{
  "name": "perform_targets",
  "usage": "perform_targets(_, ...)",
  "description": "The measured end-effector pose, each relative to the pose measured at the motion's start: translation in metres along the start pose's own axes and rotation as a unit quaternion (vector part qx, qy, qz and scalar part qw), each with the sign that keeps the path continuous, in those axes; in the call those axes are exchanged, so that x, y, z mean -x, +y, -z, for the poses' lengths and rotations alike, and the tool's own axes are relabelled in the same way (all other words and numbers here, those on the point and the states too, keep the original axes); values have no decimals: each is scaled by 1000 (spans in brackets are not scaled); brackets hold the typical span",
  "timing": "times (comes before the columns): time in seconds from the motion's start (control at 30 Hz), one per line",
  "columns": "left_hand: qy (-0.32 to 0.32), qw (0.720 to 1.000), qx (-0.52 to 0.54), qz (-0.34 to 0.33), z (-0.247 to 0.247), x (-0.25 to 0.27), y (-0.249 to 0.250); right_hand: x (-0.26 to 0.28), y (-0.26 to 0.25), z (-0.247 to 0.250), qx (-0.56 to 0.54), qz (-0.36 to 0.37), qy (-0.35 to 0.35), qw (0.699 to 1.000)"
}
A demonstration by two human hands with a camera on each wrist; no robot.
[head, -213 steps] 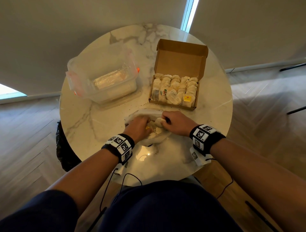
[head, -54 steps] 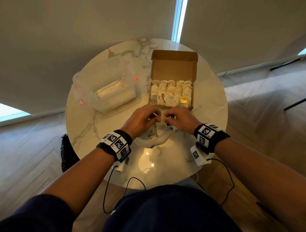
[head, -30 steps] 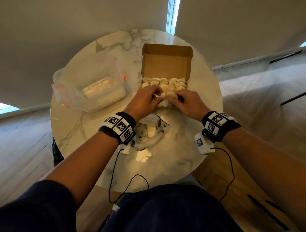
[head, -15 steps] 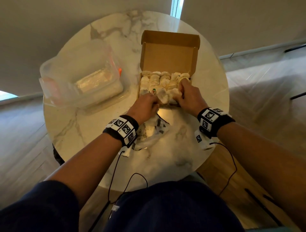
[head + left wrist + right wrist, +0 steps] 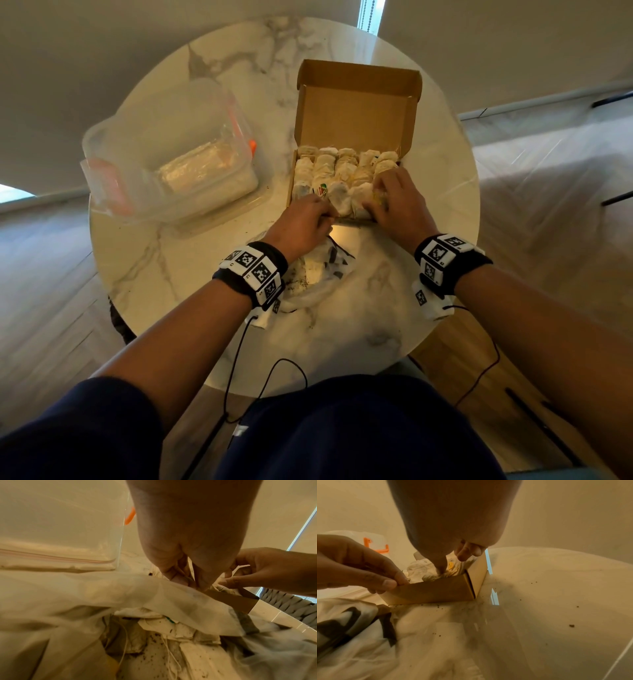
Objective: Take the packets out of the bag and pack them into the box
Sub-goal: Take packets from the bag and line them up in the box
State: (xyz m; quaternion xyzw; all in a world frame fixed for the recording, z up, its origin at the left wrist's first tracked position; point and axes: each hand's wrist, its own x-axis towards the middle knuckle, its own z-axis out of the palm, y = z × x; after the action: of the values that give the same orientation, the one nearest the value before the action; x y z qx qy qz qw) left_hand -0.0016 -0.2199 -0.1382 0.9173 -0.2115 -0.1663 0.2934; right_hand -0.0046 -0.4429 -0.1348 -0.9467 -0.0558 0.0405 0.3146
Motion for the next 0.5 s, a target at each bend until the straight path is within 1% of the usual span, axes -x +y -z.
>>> perform_targets(0.07,-3,1000,-1,1,-1,0,-1,3,-2,1,0,34,1,999)
perform_targets(0.1,-4,1000,-2,1,-1,1,-1,4,-2,0,3,56,-6,998)
perform_targets(0.17,-6,1000,-7,-1,0,2,0,4,0,-3,1,70,-30,997)
perform_targets(0.27,6,1000,-17,-6,3,9,2,4,0,-4,10,67,-49,996)
perform_targets(0.33,17,1000,-17,-6,6,17,3,5,-1,-5,17,53,-57,997)
perform_targets(0.4,27,1000,-9,-6,10,26,3,6,-4,-5,14,45,-49,998)
perform_targets(0.5,35,999,8,1,17,42,2,10,-12,-5,3,59,-29,998)
